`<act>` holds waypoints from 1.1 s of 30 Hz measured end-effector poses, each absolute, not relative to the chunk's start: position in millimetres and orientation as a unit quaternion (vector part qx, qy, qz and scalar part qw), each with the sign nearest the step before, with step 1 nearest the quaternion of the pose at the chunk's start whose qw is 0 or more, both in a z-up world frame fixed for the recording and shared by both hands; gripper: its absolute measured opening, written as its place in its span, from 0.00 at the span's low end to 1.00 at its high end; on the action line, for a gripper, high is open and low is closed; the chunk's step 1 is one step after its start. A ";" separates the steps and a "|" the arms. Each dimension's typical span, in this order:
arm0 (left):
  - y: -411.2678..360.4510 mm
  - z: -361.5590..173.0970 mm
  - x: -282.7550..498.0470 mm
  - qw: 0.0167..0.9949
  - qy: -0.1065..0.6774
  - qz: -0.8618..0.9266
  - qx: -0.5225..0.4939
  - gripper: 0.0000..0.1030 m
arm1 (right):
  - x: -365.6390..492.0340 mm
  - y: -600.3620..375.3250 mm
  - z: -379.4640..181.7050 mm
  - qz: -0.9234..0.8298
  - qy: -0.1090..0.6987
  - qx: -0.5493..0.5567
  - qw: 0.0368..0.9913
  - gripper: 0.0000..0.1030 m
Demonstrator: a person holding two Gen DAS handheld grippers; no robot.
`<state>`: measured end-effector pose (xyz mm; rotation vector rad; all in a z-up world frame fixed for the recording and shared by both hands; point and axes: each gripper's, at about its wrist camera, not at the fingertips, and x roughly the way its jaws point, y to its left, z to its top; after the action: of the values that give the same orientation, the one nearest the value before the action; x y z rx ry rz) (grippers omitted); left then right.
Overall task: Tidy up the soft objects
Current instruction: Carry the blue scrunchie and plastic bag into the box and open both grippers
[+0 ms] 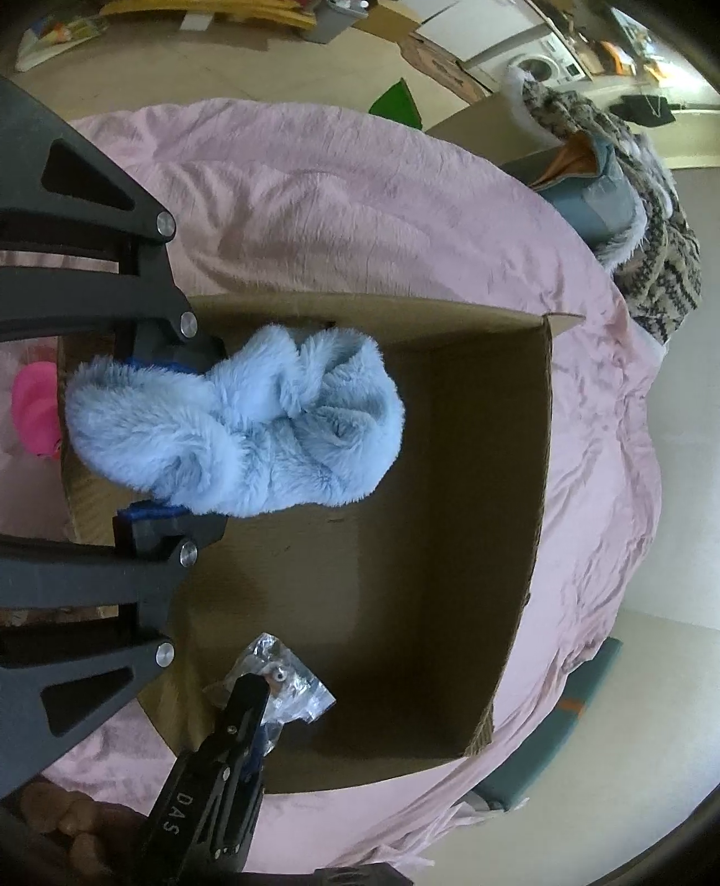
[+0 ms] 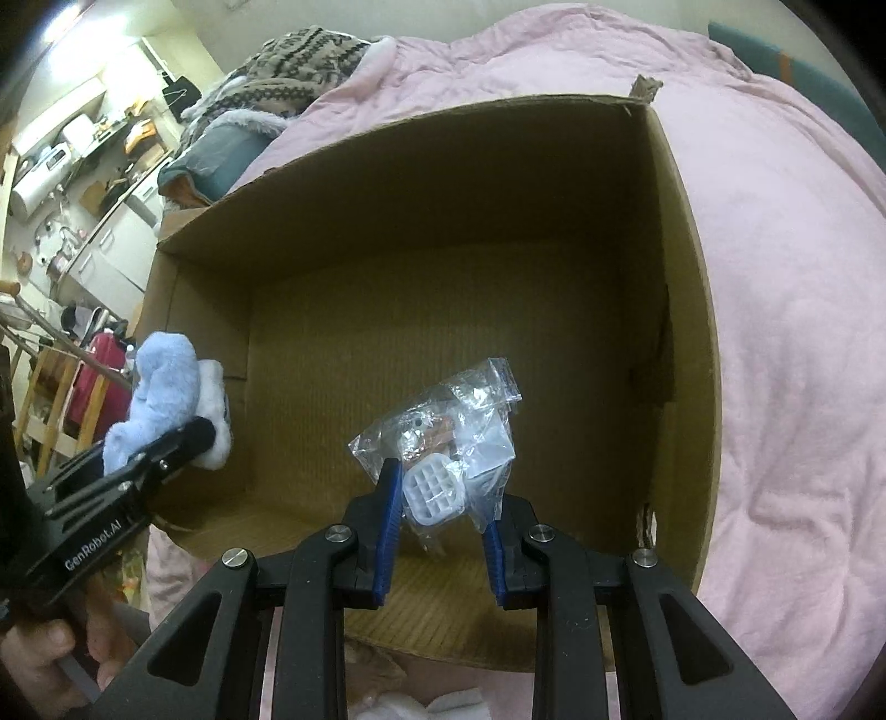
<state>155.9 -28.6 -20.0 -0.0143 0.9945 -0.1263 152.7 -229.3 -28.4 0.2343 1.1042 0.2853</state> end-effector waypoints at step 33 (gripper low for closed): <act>-25.5 5.5 134.3 0.878 0.475 -0.055 -0.021 0.68 | 138.8 -245.5 0.6 0.129 0.494 0.145 0.848 0.66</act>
<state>134.3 -25.5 5.5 -0.0446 0.9902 -0.1142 138.8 -245.5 0.6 0.3064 1.0407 0.2712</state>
